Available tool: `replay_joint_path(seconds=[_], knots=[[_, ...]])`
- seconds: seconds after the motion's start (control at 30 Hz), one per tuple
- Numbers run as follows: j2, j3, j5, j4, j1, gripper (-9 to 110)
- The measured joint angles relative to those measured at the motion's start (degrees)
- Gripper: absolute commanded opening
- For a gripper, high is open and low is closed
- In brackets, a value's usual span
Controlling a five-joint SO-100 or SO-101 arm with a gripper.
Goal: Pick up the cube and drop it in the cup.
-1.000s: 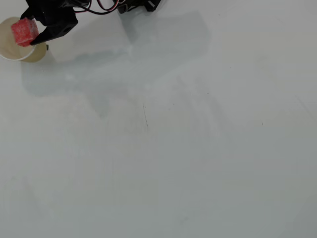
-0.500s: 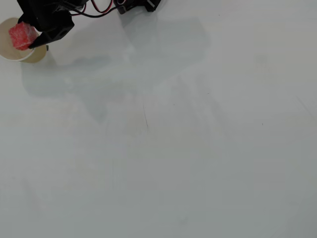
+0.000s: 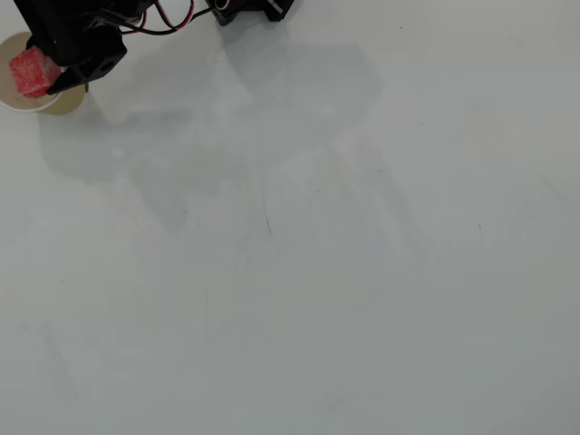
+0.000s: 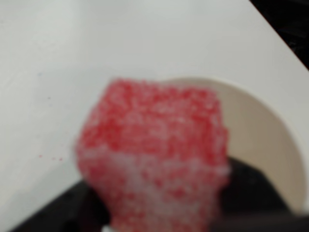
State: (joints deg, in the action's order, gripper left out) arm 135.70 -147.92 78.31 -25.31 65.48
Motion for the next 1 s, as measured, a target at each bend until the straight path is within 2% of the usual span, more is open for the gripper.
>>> replay_joint_path(seconds=[0.53, 1.0], knots=[[-2.46, 5.54, 0.00, -0.79, 4.75, 0], [-7.73, 8.09, 0.00, -3.08, 4.92, 0]])
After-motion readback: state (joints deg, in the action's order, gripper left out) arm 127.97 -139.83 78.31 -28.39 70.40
